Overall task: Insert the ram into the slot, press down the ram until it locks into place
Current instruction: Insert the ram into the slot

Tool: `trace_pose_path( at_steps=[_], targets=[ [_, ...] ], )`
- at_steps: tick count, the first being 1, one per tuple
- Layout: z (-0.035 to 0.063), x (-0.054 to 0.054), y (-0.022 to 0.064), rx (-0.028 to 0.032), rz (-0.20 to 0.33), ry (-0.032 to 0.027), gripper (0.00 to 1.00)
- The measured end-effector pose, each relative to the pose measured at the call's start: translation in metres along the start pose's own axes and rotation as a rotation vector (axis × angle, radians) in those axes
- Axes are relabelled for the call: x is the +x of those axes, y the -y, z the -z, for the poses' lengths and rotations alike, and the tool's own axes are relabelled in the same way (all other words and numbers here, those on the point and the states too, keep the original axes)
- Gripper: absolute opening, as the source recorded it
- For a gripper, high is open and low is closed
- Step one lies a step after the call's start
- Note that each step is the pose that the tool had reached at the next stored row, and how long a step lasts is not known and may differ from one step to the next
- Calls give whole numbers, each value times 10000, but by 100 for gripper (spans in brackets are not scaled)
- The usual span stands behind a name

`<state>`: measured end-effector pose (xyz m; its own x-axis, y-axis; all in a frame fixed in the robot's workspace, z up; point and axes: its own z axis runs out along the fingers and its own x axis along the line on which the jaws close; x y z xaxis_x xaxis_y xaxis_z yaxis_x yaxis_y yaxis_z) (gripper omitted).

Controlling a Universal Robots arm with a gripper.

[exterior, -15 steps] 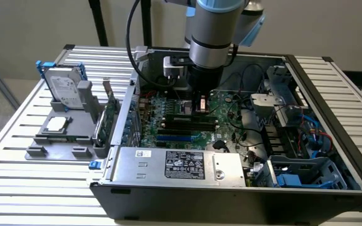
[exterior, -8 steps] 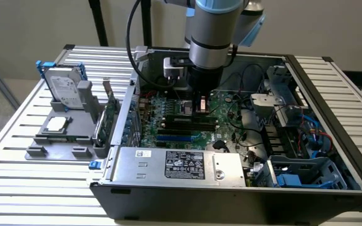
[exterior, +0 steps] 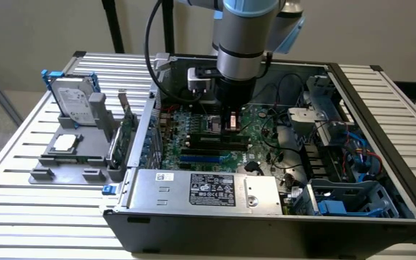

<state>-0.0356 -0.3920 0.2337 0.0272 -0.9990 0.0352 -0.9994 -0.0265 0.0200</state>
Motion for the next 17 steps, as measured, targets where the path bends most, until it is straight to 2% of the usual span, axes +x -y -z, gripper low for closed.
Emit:
trace_pose_path(
  at_steps=[7, 17],
  targets=[
    [-13, -4, -27, 104, -4, -33, 14],
    [-39, -24, -32, 106, -5, -131, 14]
  ],
)
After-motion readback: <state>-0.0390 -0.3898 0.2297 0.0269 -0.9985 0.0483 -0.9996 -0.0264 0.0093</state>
